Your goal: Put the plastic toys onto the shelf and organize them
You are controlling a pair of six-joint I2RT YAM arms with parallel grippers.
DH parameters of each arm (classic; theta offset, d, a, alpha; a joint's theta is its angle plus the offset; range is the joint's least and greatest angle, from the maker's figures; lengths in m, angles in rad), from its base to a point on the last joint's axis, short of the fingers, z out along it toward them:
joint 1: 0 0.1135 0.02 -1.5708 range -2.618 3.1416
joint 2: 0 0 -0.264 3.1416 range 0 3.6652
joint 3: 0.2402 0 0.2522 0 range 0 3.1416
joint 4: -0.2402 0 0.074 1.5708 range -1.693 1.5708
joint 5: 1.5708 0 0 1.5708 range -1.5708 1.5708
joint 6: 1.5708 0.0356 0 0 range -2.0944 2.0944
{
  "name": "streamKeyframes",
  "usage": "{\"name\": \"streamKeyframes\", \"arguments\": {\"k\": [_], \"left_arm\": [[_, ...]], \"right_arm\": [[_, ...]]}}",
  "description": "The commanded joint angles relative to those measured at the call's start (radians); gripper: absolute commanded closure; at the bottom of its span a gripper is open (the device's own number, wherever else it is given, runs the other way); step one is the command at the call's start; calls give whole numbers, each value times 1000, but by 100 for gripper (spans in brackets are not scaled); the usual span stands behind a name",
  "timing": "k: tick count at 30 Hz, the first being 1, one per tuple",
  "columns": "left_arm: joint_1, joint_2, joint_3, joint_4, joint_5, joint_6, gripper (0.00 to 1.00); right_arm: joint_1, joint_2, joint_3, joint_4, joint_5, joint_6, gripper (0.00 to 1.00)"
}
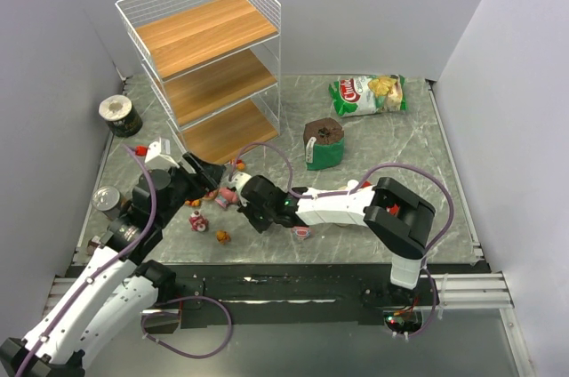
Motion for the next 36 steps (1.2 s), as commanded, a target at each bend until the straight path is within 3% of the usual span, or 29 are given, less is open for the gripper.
{"name": "streamKeyframes", "arguments": {"k": [1, 4, 5, 8, 11, 24, 36], "left_arm": [[-2, -4, 17, -5, 1, 5, 21], [-2, -7, 23, -14, -10, 7, 21], [-2, -8, 26, -16, -11, 8, 20], [-2, -13, 32, -31, -30, 10, 20], [-2, -11, 35, -50, -48, 7, 20], [-2, 98, 23, -99, -33, -39, 21], [-2, 90, 0, -56, -20, -41, 22]], "right_arm": [[6, -71, 16, 21, 12, 12, 96], [5, -88, 16, 54, 29, 33, 80], [3, -91, 24, 60, 37, 39, 67], [-9, -91, 45, 85, 25, 76, 50], [-52, -78, 73, 109, -50, 131, 42], [-239, 137, 249, 205, -458, 254, 27], [-253, 295, 358, 205, -520, 283, 19]]}}
